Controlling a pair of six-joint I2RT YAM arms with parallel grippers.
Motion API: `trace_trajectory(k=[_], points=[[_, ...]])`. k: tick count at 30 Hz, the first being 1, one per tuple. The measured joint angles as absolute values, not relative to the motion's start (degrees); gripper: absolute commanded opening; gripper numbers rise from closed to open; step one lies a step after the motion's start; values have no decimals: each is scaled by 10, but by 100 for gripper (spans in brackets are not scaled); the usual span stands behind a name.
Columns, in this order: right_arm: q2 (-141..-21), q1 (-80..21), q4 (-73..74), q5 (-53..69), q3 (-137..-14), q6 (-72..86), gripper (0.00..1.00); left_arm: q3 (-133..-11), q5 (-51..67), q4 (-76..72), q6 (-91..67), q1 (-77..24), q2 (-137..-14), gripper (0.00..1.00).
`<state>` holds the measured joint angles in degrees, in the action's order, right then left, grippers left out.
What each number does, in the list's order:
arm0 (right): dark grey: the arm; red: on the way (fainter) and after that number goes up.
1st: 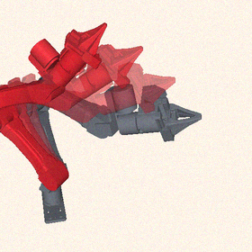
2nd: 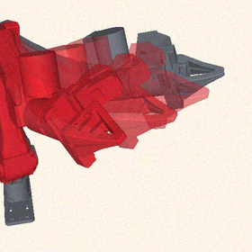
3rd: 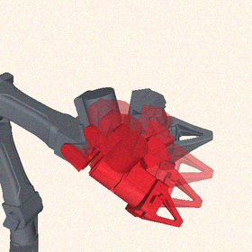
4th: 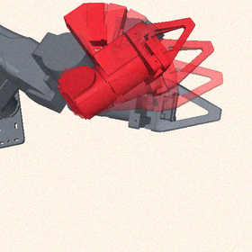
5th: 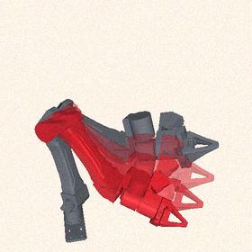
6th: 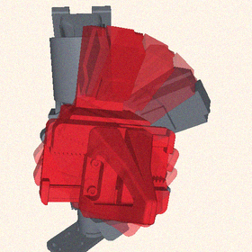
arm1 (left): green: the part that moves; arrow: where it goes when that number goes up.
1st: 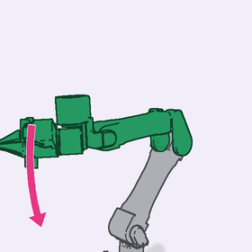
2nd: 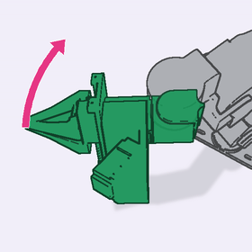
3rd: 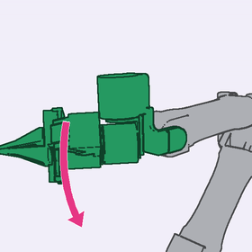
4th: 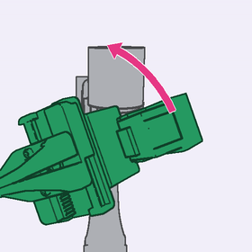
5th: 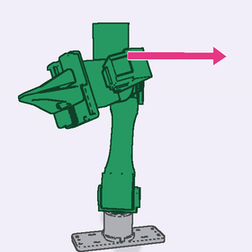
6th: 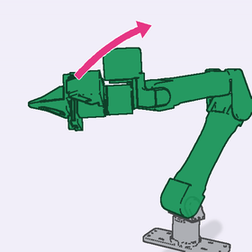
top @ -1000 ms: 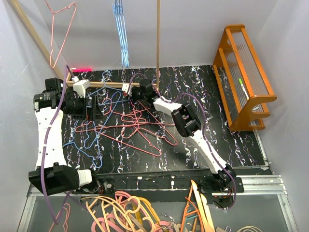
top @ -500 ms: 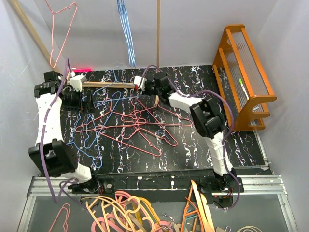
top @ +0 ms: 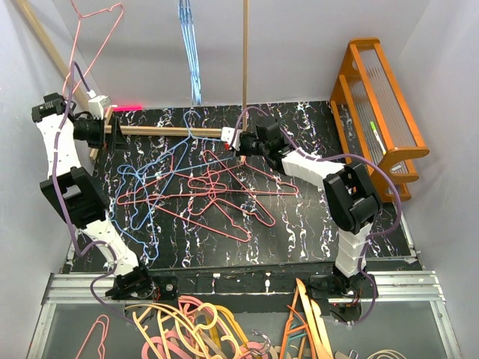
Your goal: Organize the hangers
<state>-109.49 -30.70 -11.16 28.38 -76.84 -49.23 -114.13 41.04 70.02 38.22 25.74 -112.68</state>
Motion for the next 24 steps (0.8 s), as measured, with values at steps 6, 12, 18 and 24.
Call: trace_trajectory(k=[6,12,18,24], points=[[-1079,-308,-90,277,-743,-499,8,-1171,500,770,401,251,-1167,97],[-1056,-308,-87,262,-740,-503,8,-1103,522,795,411,215,-1169,97],[-1044,-308,-93,256,-740,-503,8,-1078,542,805,413,195,-1169,97],[-1043,-308,-93,254,-731,-503,8,-1070,560,807,412,185,-1169,64]])
